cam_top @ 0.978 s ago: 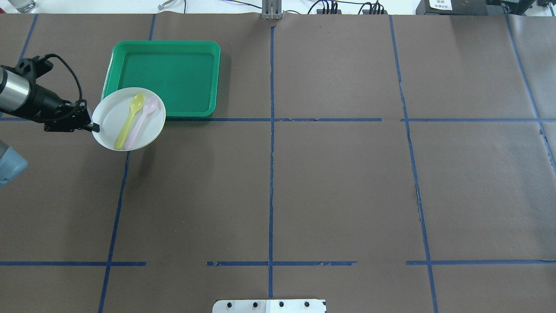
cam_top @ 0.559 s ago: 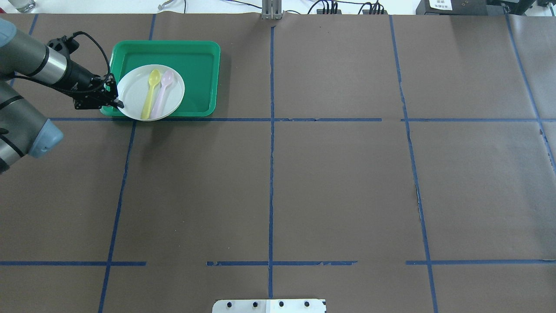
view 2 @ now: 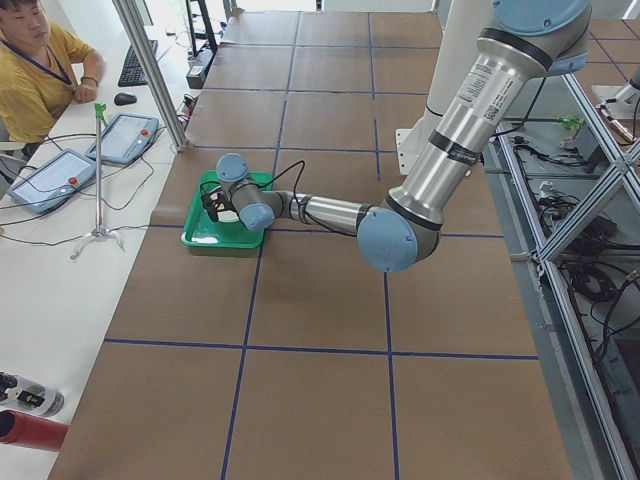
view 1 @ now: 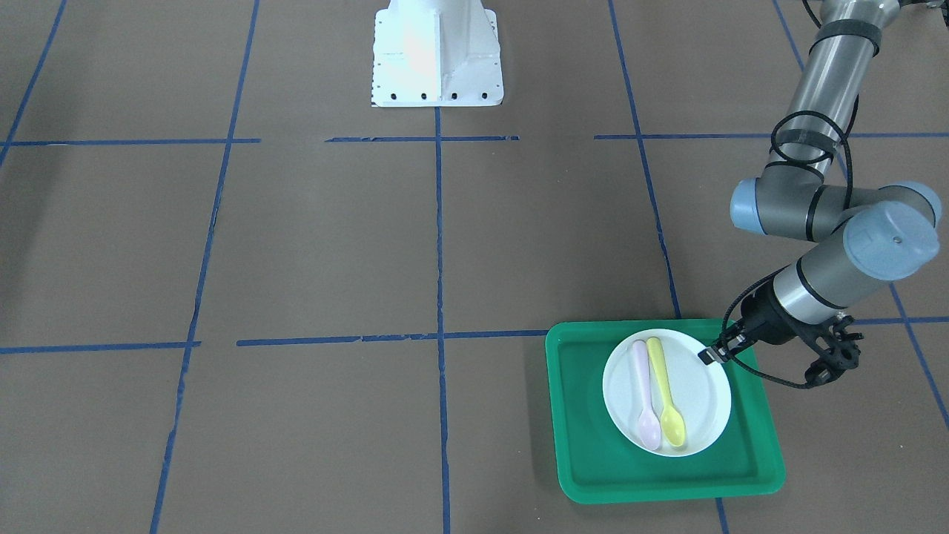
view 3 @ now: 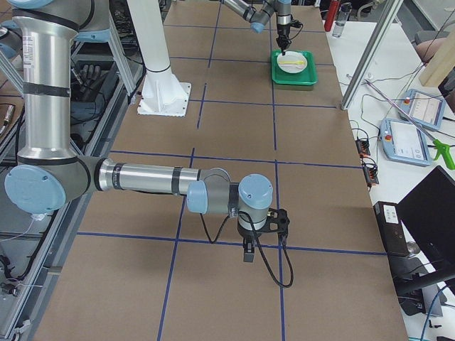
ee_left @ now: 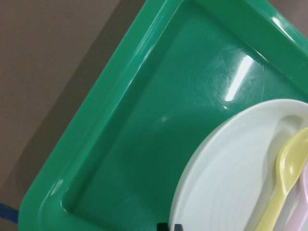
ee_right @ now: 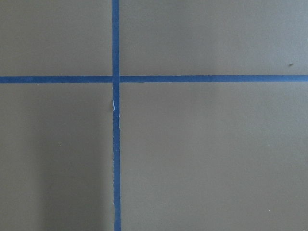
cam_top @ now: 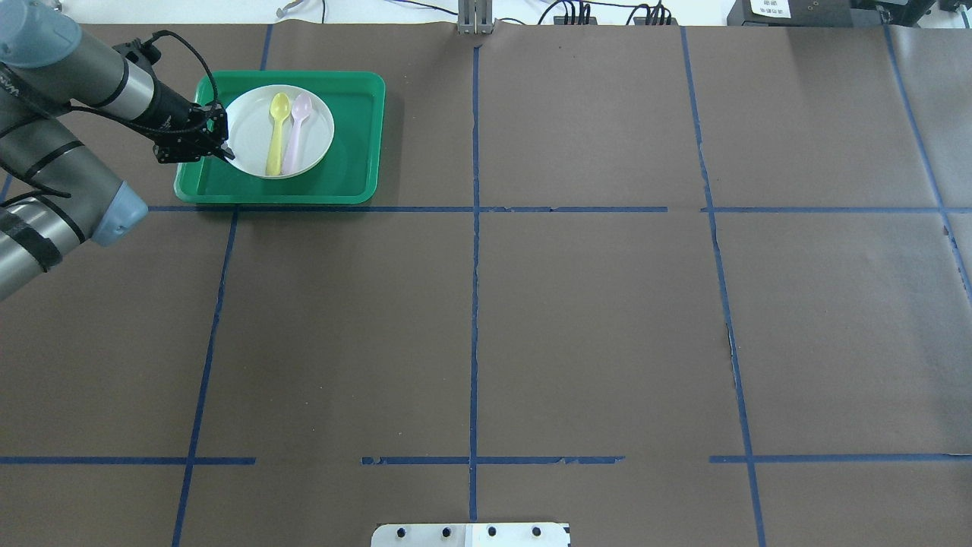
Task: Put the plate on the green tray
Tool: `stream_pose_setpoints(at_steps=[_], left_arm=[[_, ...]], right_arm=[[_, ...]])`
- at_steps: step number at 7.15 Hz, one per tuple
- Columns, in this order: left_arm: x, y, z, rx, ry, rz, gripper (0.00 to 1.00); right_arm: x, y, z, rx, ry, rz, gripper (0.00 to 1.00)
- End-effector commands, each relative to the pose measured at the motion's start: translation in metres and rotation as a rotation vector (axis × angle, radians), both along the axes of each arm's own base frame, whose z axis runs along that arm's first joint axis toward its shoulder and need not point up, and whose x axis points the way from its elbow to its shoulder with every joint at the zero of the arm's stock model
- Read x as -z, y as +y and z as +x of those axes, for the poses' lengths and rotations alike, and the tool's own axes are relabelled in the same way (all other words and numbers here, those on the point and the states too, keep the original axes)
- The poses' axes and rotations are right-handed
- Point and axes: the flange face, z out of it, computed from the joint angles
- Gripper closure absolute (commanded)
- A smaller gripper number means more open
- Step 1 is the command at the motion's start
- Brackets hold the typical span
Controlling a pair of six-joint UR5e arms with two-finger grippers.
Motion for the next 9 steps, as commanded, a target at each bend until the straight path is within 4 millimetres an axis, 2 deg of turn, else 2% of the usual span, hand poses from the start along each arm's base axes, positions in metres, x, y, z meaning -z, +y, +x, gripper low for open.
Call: stream_pose_setpoints(at_steps=[1,2,3,4,5,6,7,8,9], left_arm=[[-0.004,-0.008,0.002,0.023,-0.023,0.002,1.00],[-0.005,-0.009,0.002,0.028,-0.026,0.007,0.84],[-0.004,-0.008,0.002,0.025,-0.020,0.031,0.16],[-0.003,-0.007,0.001,0.025,-0.019,0.035,0.11],[-0.002,-0.015,-0.024,0.053,-0.014,0.043,0.11],[0.001,0.003,-0.047,0.064,0.001,0.065,0.11],[-0.008,0.025,-0.063,0.050,-0.002,0.100,0.11],[-0.035,0.064,-0.086,-0.042,-0.025,0.200,0.09],[-0.057,0.086,-0.130,-0.118,-0.046,0.319,0.09]], right_arm=[[0.000,0.000,0.000,0.000,0.000,0.000,0.00],[0.000,0.000,0.000,0.001,0.000,0.001,0.00],[0.000,0.000,0.000,0.001,0.000,0.001,0.00],[0.000,0.000,0.000,0.000,0.000,0.000,0.00],[0.000,0.000,0.000,0.000,0.000,0.000,0.00],[0.000,0.000,0.000,0.000,0.000,0.000,0.00],[0.000,0.000,0.000,0.000,0.000,0.000,0.00],[0.000,0.000,0.000,0.000,0.000,0.000,0.00],[0.000,0.000,0.000,0.000,0.000,0.000,0.00]])
